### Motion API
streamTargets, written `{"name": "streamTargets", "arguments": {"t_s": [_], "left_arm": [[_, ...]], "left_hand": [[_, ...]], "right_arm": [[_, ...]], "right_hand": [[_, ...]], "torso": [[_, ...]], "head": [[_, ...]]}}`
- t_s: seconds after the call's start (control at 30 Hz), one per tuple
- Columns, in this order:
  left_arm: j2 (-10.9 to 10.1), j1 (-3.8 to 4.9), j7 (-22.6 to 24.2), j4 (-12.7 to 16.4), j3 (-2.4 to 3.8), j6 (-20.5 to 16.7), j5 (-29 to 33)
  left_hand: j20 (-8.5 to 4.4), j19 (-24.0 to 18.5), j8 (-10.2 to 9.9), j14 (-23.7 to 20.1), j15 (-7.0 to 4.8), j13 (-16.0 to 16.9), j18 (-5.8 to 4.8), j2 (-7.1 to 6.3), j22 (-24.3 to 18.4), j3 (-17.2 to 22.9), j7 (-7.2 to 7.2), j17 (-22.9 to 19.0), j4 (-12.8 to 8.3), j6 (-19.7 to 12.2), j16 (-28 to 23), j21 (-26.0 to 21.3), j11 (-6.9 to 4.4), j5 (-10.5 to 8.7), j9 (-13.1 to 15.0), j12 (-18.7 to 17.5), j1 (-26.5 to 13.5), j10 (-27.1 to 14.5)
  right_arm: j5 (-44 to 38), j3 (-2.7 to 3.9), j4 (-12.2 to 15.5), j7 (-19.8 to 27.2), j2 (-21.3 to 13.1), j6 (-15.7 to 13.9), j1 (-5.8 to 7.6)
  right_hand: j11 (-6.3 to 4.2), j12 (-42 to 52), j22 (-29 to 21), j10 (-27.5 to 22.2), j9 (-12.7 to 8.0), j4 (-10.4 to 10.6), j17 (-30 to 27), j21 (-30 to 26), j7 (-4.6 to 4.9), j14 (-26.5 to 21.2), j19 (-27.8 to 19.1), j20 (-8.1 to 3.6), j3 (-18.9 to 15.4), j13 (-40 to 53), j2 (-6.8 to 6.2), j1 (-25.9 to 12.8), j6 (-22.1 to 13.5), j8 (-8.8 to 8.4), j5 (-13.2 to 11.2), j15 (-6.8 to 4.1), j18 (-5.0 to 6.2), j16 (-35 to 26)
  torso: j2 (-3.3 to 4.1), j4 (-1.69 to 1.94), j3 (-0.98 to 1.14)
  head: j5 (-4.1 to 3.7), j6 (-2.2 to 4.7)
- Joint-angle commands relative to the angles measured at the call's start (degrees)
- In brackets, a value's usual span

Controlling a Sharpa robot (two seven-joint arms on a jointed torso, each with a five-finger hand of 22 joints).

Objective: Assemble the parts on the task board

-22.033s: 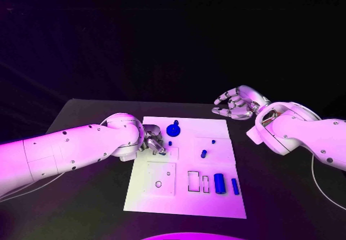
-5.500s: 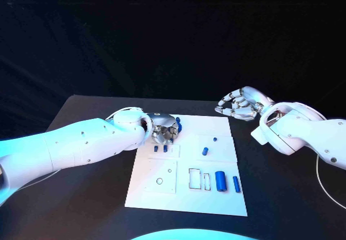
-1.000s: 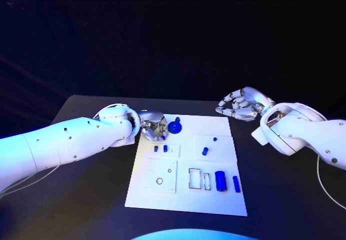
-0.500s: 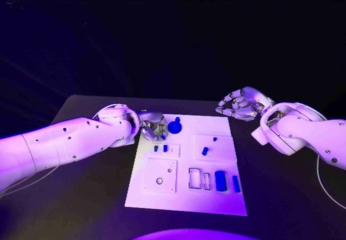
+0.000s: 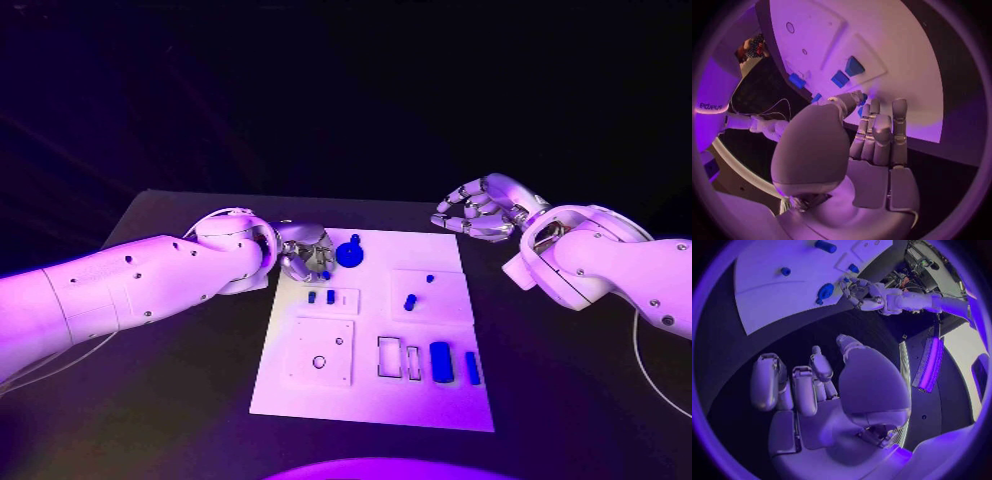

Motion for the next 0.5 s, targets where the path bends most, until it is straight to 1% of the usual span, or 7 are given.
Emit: {"name": "streamTargets", "arguments": {"t_s": [0.03, 0.17, 0.33, 0.4, 0.43, 0.47, 0.5], "left_arm": [[-0.04, 0.00, -0.33, 0.02, 0.02, -0.44, 0.46], [-0.23, 0.00, -0.45, 0.03, 0.02, -0.48, 0.47], [-0.74, 0.00, -0.80, 0.35, 0.04, -0.56, 0.39], [-1.15, 0.00, -0.99, 0.54, 0.06, -0.60, 0.39], [-1.15, 0.00, -0.99, 0.54, 0.06, -0.60, 0.39], [-1.53, 0.00, -1.13, 0.68, 0.10, -0.64, 0.59], [-1.89, 0.00, -1.23, 0.77, 0.19, -0.75, 1.02]], "left_hand": [[0.25, 0.02, -0.43, -0.05, 0.31, 0.08, 0.05, -0.17, 0.01, -0.49, -0.05, -0.10, -0.02, -0.57, 0.27, -0.28, 0.53, -0.13, -0.10, -0.29, -0.45, -0.05], [0.28, -0.01, -0.61, -0.06, 0.31, 0.11, 0.07, -0.31, -0.04, -0.58, -0.07, -0.11, -0.04, -0.85, 0.29, -0.33, 0.53, -0.13, -0.15, -0.38, -0.48, -0.05], [0.40, -0.92, -1.03, -0.80, 0.42, 0.00, 0.28, -0.86, -1.04, -1.13, -0.08, -1.49, 0.10, -1.47, -0.07, -1.13, 0.67, -0.13, -0.18, -1.25, -0.90, -0.99], [0.48, -1.30, -1.17, -1.17, 0.51, -0.10, 0.35, -1.09, -1.45, -1.46, -0.05, -2.13, 0.18, -1.70, -0.25, -1.49, 0.77, -0.09, -0.16, -1.73, -1.08, -1.51], [0.48, -1.30, -1.17, -1.17, 0.51, -0.10, 0.35, -1.09, -1.45, -1.46, -0.05, -2.13, 0.18, -1.70, -0.25, -1.49, 0.77, -0.09, -0.16, -1.73, -1.08, -1.51], [0.50, -1.35, -1.24, -1.30, 0.54, -0.14, 0.36, -1.15, -1.51, -1.56, -0.06, -2.35, 0.19, -1.83, -0.32, -1.57, 0.80, -0.07, -0.17, -1.89, -1.09, -1.69], [0.59, -1.66, -1.34, -1.70, 0.63, -0.27, 0.43, -1.16, -1.87, -1.79, -0.05, -3.08, 0.23, -2.04, -0.55, -1.89, 0.92, -0.05, -0.14, -2.38, -1.09, -2.22]], "right_arm": [[-0.32, 0.01, -0.06, 0.56, 0.06, 0.49, -0.03], [-0.31, 0.00, -0.18, 0.32, 0.06, 1.07, -0.04], [-0.30, -0.03, -0.35, -0.26, 0.00, 2.62, -0.09], [-0.31, -0.06, -0.39, -0.21, -0.09, 3.32, -0.19], [-0.31, -0.06, -0.39, -0.21, -0.09, 3.32, -0.19], [-0.51, -0.07, -0.42, -0.02, -0.18, 4.08, -0.28], [-1.00, -0.08, -0.46, 0.26, -0.25, 4.90, -0.35]], "right_hand": [[-0.04, -0.35, 8.88, -0.16, -0.08, 0.04, 7.76, -0.37, -0.04, 3.82, -0.39, 0.04, -0.23, -0.18, 0.28, 0.23, -0.26, 0.31, 0.14, -0.08, 1.10, -0.41], [0.03, -2.06, 8.36, -1.57, -0.16, 0.04, 6.31, -1.91, 0.05, 3.33, -1.07, 0.05, -0.40, -1.72, 0.24, 0.22, -0.64, 0.21, 0.12, -0.04, 1.39, -1.48], [-0.01, -19.85, 4.99, -12.88, -0.24, 0.07, -0.42, -10.88, 0.06, 1.09, -4.41, -0.04, -0.98, -18.16, 0.58, 0.48, -1.54, 0.63, -0.48, -0.17, 2.86, -7.51], [0.00, -24.81, 3.27, -14.17, -0.23, 0.11, -3.92, -15.14, 0.09, -0.06, -5.69, -0.07, -0.82, -23.00, 0.48, 1.76, -1.69, 1.02, -1.00, -0.20, 3.44, -10.97], [0.00, -24.81, 3.27, -14.17, -0.23, 0.11, -3.92, -15.14, 0.09, -0.06, -5.69, -0.07, -0.82, -23.00, 0.48, 1.76, -1.69, 1.02, -1.00, -0.20, 3.44, -10.97], [0.04, -27.33, 2.18, -14.90, -0.23, -0.18, -6.34, -17.98, 0.13, -0.97, -6.66, -0.06, -0.29, -25.37, -0.02, 3.82, -1.66, 1.23, -1.52, -0.15, 3.85, -13.29], [0.20, -32.03, 1.38, -15.79, -0.29, -0.43, -7.98, -19.99, 0.31, -1.49, -7.09, -0.05, 1.64, -29.73, -0.74, 7.93, -1.50, 1.44, -3.48, -0.07, 4.08, -14.95]], "torso": [[0.03, 0.02, 0.03], [0.02, -0.02, 0.00], [0.03, -0.01, -0.03], [0.00, 0.00, 0.00], [0.00, 0.00, 0.00], [-0.01, 0.02, 0.02], [-0.02, 0.00, 0.01]], "head": [[0.06, -0.06], [0.19, -0.17], [0.12, -0.14], [0.14, -0.14], [0.14, -0.14], [0.14, -0.15], [0.12, -0.12]]}}
